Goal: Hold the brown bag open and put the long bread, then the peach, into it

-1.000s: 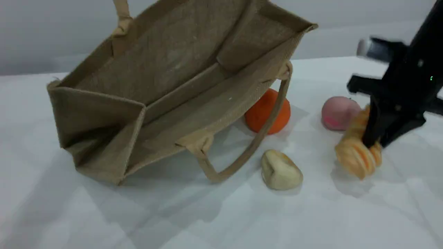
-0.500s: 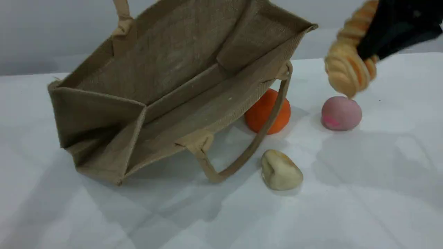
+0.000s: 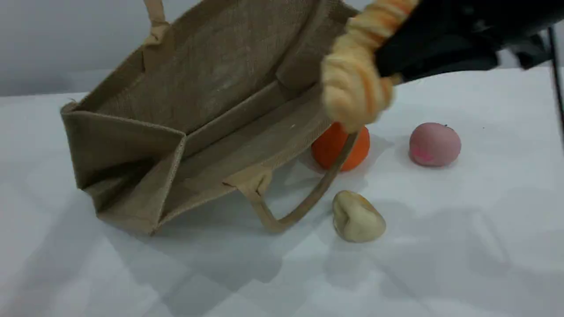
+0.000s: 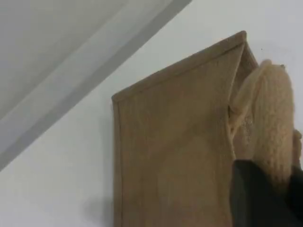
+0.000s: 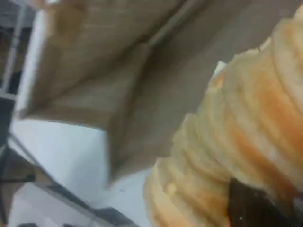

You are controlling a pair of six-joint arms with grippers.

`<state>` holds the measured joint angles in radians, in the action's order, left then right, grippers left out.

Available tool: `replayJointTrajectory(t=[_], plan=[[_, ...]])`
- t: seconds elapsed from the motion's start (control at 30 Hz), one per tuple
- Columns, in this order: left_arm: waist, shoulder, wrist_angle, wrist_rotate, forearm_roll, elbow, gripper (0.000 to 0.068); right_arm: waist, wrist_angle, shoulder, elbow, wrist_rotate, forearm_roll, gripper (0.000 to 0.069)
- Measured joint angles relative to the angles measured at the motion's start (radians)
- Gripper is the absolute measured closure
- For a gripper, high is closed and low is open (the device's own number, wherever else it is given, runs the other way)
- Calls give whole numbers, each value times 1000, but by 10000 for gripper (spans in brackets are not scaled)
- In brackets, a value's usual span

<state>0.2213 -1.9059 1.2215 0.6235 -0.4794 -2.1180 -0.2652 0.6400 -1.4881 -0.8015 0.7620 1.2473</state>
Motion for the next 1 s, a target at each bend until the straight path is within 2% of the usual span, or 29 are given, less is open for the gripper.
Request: replayJointTrajectory(t=[0.23, 0.33, 0.5, 0.6, 0.7, 0.87, 1.0], plan=[[0, 0, 0, 0, 1, 0, 583, -151, -93, -37, -4, 149, 273, 636], [0, 0, -1, 0, 1, 0, 583, -167, -74, -95, -4, 197, 354, 636], [0, 0, -1, 0, 0, 0, 583, -167, -23, -193, -17, 369, 490, 636], [0, 0, -1, 0, 0, 0, 583, -170, 47, -259, -64, 436, 497, 636], [0, 0, -1, 0, -2, 0, 583, -174, 84, -320, -128, 436, 496, 636], [0, 0, 0, 0, -19, 0, 583, -174, 41, -408, -206, 417, 498, 636], [0, 0, -1, 0, -21, 0, 583, -174, -45, -464, -249, 414, 499, 636]])
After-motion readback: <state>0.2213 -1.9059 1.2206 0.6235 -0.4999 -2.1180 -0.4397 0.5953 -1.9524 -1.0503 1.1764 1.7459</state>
